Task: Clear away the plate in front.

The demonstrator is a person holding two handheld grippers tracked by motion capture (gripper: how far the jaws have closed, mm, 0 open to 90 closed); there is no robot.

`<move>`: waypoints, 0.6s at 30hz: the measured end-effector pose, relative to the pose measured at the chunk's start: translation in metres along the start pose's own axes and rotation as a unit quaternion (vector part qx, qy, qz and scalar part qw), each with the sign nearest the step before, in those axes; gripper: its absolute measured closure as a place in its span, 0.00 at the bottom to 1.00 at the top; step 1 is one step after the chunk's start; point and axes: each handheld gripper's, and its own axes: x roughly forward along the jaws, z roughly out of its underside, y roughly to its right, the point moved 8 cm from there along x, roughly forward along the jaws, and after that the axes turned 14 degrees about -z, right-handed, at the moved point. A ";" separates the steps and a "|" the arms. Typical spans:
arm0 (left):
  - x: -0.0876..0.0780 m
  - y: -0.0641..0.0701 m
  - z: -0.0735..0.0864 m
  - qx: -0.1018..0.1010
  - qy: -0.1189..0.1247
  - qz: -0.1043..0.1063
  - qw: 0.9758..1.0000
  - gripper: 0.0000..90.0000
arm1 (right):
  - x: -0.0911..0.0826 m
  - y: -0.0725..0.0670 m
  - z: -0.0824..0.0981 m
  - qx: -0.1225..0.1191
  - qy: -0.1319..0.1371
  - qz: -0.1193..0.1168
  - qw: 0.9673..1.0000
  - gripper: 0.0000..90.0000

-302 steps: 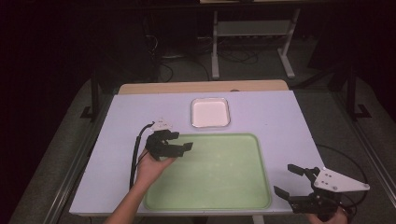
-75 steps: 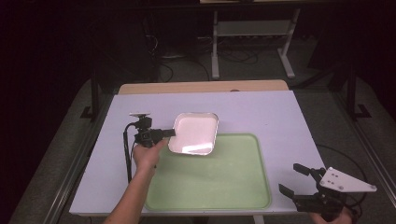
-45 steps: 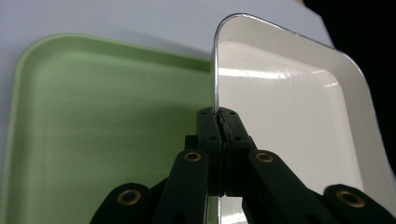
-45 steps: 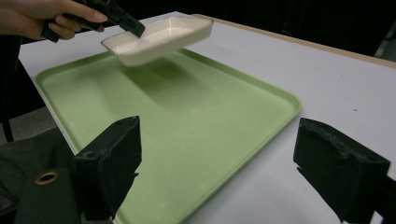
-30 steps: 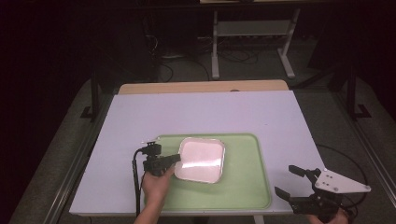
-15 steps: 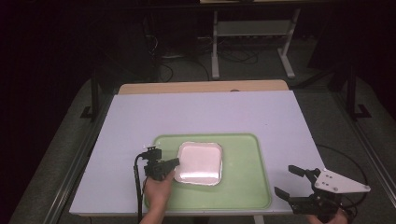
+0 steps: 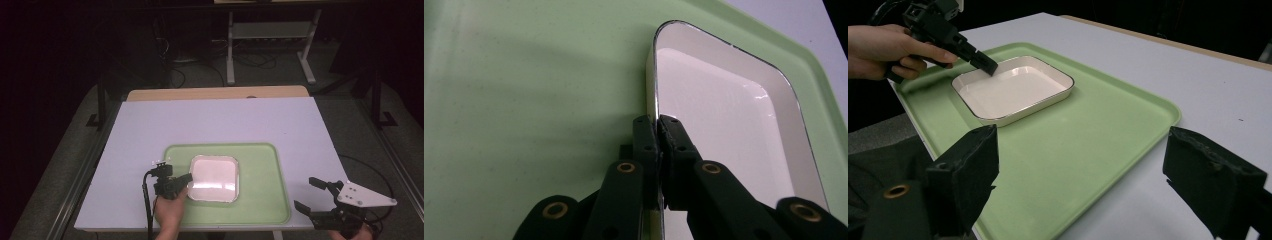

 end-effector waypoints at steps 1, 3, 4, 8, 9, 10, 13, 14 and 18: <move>-0.001 0.000 0.001 0.000 0.000 0.001 1.000 0.95 | 0.000 0.000 0.000 0.000 0.000 0.000 1.000 0.15; -0.003 0.000 0.001 0.006 0.001 0.003 1.000 0.94 | 0.000 0.001 0.001 0.001 -0.001 -0.001 1.000 0.15; -0.004 0.000 0.002 0.009 0.002 0.003 1.000 0.94 | 0.000 0.001 0.001 0.002 -0.001 -0.001 1.000 0.15; -0.007 -0.001 0.004 0.012 0.000 0.004 1.000 0.92 | 0.000 0.001 0.000 0.001 -0.002 0.000 1.000 0.15; -0.007 -0.001 0.006 0.015 -0.001 0.004 1.000 0.92 | 0.001 0.001 0.000 0.001 -0.002 -0.001 1.000 0.15; -0.008 -0.001 0.006 0.016 0.001 0.003 1.000 0.93 | 0.001 0.000 0.000 0.001 -0.002 -0.001 1.000 0.15; -0.010 -0.001 0.010 0.016 0.003 0.007 1.000 0.94 | 0.001 0.001 0.001 0.002 -0.003 0.000 1.000 0.15; -0.011 -0.001 0.011 0.018 0.003 0.007 1.000 0.94 | 0.002 0.001 0.001 0.003 -0.003 0.000 1.000 0.15; -0.018 -0.002 0.014 0.029 0.006 0.006 1.000 0.94 | 0.001 0.001 0.001 0.004 -0.002 0.000 1.000 0.15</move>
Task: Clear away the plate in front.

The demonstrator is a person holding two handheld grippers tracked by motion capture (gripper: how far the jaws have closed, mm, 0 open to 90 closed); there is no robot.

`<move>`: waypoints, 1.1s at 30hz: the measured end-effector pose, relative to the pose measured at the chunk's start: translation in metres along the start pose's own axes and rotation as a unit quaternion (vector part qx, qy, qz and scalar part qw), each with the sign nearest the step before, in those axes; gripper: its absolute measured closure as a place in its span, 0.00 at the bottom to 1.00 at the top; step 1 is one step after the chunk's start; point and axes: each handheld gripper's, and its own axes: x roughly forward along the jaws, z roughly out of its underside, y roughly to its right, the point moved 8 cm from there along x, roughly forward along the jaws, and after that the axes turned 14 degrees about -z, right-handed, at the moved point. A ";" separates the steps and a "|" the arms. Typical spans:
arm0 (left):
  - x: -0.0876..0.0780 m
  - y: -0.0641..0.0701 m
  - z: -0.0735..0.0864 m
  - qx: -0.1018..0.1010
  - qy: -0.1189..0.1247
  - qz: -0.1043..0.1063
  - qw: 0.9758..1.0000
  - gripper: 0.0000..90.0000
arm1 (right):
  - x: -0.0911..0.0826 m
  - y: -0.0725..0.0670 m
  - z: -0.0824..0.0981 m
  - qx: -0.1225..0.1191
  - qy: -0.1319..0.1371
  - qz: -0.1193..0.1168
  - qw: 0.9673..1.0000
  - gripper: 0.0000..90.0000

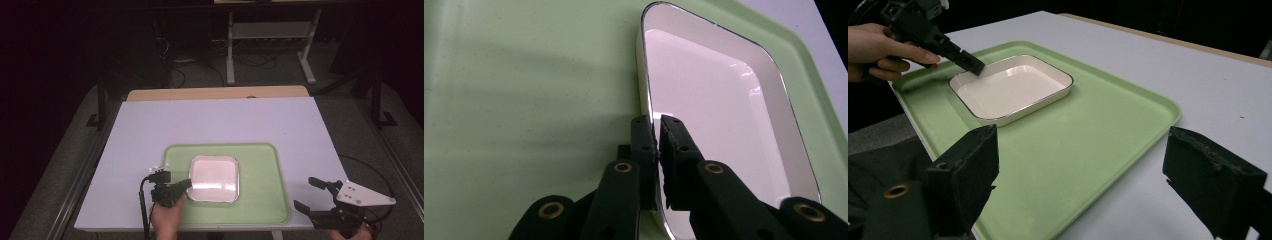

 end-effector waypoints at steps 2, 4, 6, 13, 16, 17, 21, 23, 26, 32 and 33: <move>-0.003 0.001 0.002 0.011 0.002 -0.005 1.000 0.93 | 0.000 0.000 0.000 -0.001 -0.001 0.001 1.000 0.15; -0.005 0.001 0.006 0.023 0.001 -0.008 1.000 0.93 | 0.000 -0.001 0.000 -0.001 0.000 0.000 1.000 0.15; -0.004 0.001 0.011 0.030 -0.004 -0.008 1.000 0.93 | 0.000 -0.001 0.000 0.000 -0.001 0.000 1.000 0.15; -0.007 0.002 0.020 0.039 -0.005 -0.006 0.999 0.90 | 0.000 -0.001 0.000 0.000 -0.001 -0.002 1.000 0.15; -0.008 0.002 0.021 0.038 -0.006 -0.002 0.999 0.90 | 0.001 -0.002 -0.001 0.000 -0.002 -0.003 1.000 0.15; -0.008 0.002 0.021 0.040 -0.006 -0.002 0.999 0.90 | 0.001 -0.002 -0.001 -0.001 -0.002 -0.003 1.000 0.15; -0.009 0.005 0.024 0.043 -0.005 0.002 0.999 0.89 | 0.001 -0.002 -0.001 -0.001 -0.002 -0.004 1.000 0.15; -0.009 0.004 0.023 0.041 -0.004 0.004 0.999 0.89 | 0.001 -0.002 -0.001 -0.002 -0.002 -0.004 1.000 0.15; -0.010 0.004 0.022 0.042 -0.003 0.005 0.999 0.89 | 0.001 -0.002 -0.001 -0.003 -0.003 -0.004 1.000 0.15; -0.015 0.004 0.019 0.046 0.014 0.008 0.999 0.84 | 0.002 -0.001 0.000 -0.003 -0.006 -0.001 1.000 0.15; -0.016 0.004 0.018 0.050 0.017 0.006 0.999 0.83 | 0.002 -0.001 0.000 -0.003 -0.006 -0.001 1.000 0.15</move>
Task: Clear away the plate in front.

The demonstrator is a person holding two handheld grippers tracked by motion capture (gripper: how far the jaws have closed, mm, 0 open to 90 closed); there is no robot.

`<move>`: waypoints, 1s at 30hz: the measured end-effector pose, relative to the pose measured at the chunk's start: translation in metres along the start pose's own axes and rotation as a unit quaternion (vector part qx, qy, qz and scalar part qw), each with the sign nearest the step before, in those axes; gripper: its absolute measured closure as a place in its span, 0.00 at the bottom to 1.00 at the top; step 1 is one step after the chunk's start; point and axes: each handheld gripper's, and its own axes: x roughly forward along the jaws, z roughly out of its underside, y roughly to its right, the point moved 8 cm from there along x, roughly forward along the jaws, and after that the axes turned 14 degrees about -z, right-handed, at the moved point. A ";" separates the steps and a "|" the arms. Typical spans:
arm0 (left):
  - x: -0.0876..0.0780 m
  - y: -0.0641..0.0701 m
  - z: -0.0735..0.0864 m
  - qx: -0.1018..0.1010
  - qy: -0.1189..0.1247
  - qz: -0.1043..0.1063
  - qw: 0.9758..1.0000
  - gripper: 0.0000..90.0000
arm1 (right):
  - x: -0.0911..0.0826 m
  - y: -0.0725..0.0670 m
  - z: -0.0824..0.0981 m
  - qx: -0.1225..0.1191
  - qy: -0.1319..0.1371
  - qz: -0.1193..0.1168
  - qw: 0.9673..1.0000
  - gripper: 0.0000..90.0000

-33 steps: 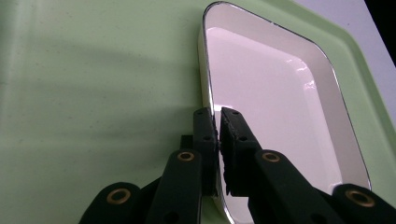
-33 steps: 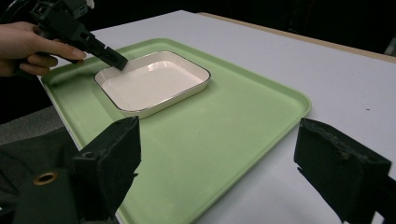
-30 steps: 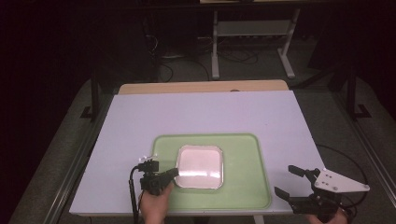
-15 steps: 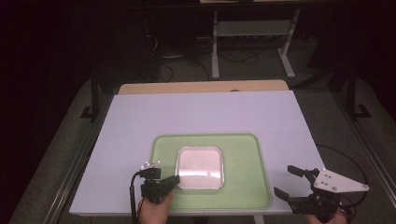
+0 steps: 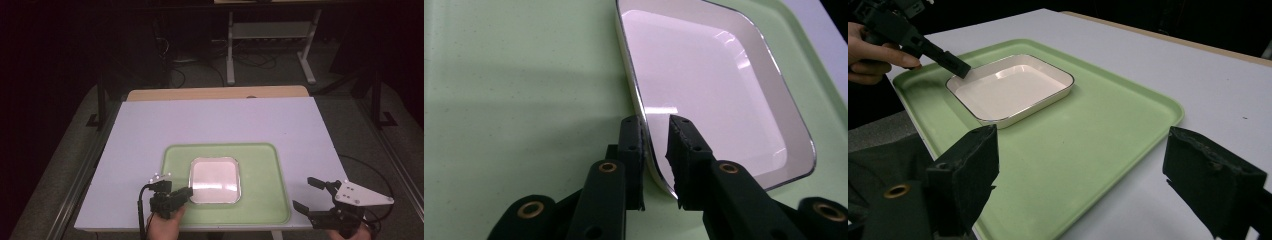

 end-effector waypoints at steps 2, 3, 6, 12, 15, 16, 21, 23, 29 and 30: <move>-0.002 0.000 -0.002 0.005 0.006 0.005 1.000 0.82 | 0.000 0.001 0.001 0.003 -0.001 0.001 1.000 0.15; -0.003 0.000 -0.003 0.008 0.008 0.006 1.000 0.81 | 0.000 0.001 0.001 0.003 -0.002 0.002 1.000 0.15; -0.006 -0.001 -0.006 0.012 0.018 0.010 1.000 0.78 | -0.001 0.003 0.002 0.006 -0.003 0.007 1.000 0.15; -0.012 -0.010 -0.011 0.022 0.033 0.011 0.999 0.77 | -0.001 0.006 0.005 0.014 -0.005 0.013 1.000 0.15; -0.013 -0.013 -0.014 0.025 0.038 0.013 0.999 0.76 | -0.001 0.007 0.006 0.014 -0.009 0.015 1.000 0.15; -0.013 -0.014 -0.015 0.029 0.037 0.012 0.999 0.75 | 0.000 0.007 0.007 0.016 -0.010 0.015 1.000 0.15; -0.012 -0.013 -0.019 0.045 0.041 0.013 0.998 0.72 | 0.004 0.008 0.008 0.018 -0.014 0.015 1.000 0.15; -0.011 -0.011 -0.020 0.054 0.045 0.015 0.997 0.71 | 0.006 0.008 0.009 0.017 -0.018 0.016 1.000 0.15; -0.012 -0.009 -0.020 0.080 0.048 0.021 0.995 0.68 | 0.004 0.010 0.012 0.022 -0.022 0.025 0.999 0.15; -0.013 -0.009 -0.020 0.085 0.050 0.021 0.995 0.68 | 0.003 0.010 0.012 0.023 -0.022 0.026 0.999 0.16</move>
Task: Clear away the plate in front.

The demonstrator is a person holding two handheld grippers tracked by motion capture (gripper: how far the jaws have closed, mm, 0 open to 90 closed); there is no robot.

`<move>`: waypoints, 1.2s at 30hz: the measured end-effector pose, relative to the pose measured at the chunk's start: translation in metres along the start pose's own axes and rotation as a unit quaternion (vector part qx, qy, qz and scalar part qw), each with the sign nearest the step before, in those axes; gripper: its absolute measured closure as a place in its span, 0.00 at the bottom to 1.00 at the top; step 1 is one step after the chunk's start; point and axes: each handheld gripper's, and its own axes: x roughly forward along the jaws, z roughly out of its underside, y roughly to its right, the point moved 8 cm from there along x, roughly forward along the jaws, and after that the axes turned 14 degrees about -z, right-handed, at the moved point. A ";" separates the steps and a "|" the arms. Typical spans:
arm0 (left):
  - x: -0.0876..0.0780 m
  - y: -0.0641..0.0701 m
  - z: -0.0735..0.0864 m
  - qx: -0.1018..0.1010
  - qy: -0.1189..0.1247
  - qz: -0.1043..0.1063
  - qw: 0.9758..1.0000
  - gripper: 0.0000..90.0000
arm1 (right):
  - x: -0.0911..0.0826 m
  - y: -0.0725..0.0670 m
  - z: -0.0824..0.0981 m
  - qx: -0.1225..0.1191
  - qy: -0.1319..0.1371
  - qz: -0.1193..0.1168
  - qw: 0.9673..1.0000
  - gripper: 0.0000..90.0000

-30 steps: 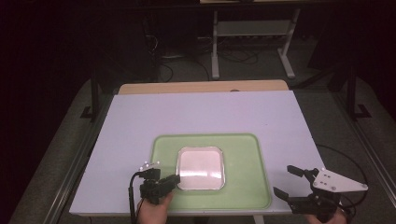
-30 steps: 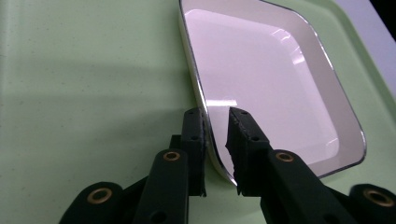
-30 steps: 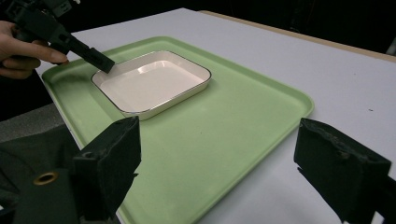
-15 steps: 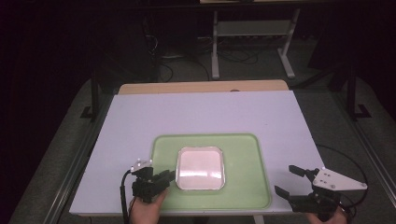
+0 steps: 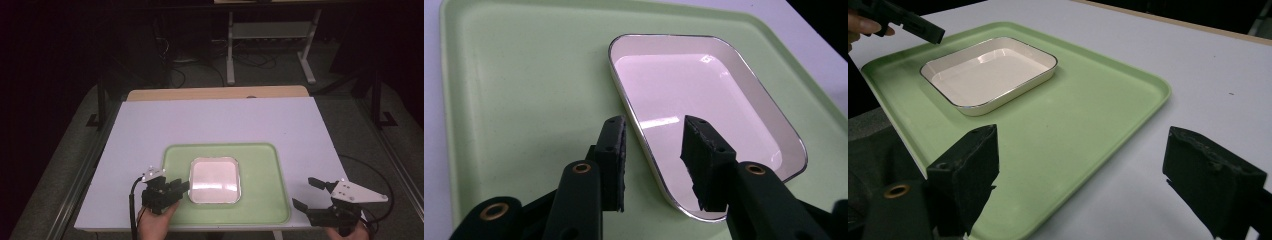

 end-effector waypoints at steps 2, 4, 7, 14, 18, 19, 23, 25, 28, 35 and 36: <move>-0.002 -0.001 -0.001 0.006 0.005 0.000 1.000 0.67 | -0.001 0.000 0.000 0.000 0.002 0.002 1.000 0.15; -0.004 -0.002 -0.003 0.013 0.009 0.003 1.000 0.67 | -0.001 0.001 -0.001 0.001 0.002 0.003 1.000 0.15; -0.008 -0.006 -0.006 0.021 0.017 0.009 1.000 0.65 | 0.000 0.001 0.000 0.001 0.001 0.002 1.000 0.15; -0.011 -0.014 -0.009 0.061 0.028 0.020 0.998 0.54 | -0.002 0.003 0.001 0.004 0.003 0.007 1.000 0.15; -0.014 -0.016 -0.011 0.074 0.035 0.040 0.996 0.48 | -0.004 0.005 0.001 0.007 0.002 0.011 1.000 0.15; -0.015 -0.016 -0.012 0.075 0.037 0.049 0.995 0.47 | -0.004 0.005 0.001 0.007 0.003 0.012 1.000 0.15; -0.019 -0.021 -0.016 0.101 0.050 0.047 0.992 0.41 | -0.005 0.008 0.002 0.008 0.003 0.016 1.000 0.15; -0.021 -0.024 -0.018 0.114 0.057 0.046 0.991 0.40 | -0.006 0.009 0.002 0.009 0.003 0.017 1.000 0.15; -0.026 -0.031 -0.020 0.126 0.060 0.041 0.989 0.40 | -0.006 0.010 0.002 0.009 0.002 0.018 1.000 0.15; -0.035 -0.047 -0.018 0.134 0.068 0.044 0.988 0.38 | -0.006 0.011 0.003 0.010 0.000 0.019 1.000 0.15; -0.036 -0.049 -0.017 0.134 0.067 0.044 0.988 0.38 | -0.006 0.011 0.003 0.010 -0.001 0.020 1.000 0.15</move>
